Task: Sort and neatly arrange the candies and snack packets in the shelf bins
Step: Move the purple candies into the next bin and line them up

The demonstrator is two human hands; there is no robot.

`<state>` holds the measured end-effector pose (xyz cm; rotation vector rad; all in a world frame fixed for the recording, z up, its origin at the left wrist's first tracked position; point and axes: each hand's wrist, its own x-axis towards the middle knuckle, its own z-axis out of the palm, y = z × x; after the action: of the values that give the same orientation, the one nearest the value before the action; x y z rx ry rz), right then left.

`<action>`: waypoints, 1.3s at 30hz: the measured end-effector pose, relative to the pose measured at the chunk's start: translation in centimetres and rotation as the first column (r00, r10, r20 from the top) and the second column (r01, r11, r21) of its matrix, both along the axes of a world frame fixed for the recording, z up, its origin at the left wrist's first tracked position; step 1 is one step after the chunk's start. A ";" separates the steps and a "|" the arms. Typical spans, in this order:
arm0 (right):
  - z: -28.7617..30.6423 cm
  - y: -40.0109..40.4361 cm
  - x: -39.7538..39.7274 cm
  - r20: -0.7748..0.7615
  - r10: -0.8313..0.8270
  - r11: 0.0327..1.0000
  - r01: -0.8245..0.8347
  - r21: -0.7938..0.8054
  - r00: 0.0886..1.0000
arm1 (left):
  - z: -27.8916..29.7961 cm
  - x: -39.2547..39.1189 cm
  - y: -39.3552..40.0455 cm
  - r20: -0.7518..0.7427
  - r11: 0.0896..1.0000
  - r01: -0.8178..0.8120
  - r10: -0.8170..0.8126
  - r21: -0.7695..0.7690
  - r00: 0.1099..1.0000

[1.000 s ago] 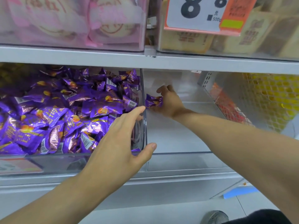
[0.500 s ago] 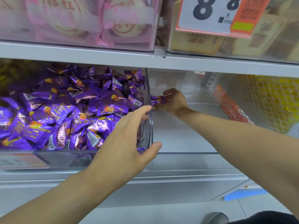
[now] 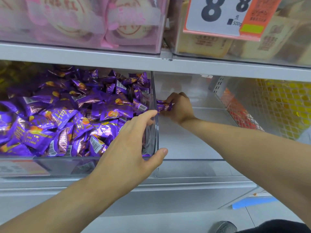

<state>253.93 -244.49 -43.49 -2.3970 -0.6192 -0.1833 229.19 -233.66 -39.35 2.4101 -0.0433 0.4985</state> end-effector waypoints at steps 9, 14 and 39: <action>-0.2 0.2 0.3 -0.020 0.000 0.999 0.001 0.050 1.000 | 0.0 0.1 0.1 0.013 1.000 0.008 -0.008 -0.011 1.000; -0.4 0.2 0.4 -0.030 0.009 0.998 -0.007 0.067 1.000 | 0.1 0.0 0.2 0.007 1.000 0.011 -0.011 -0.029 1.000; 10.0 0.7 -15.5 0.344 0.467 0.862 -0.506 0.027 0.814 | 3.7 -0.6 7.6 0.203 0.913 -0.334 0.290 0.233 0.935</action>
<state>238.41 -243.82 -33.48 -2.0241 -1.3211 -0.3861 228.62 -226.10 -35.61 2.6451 0.2240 0.8899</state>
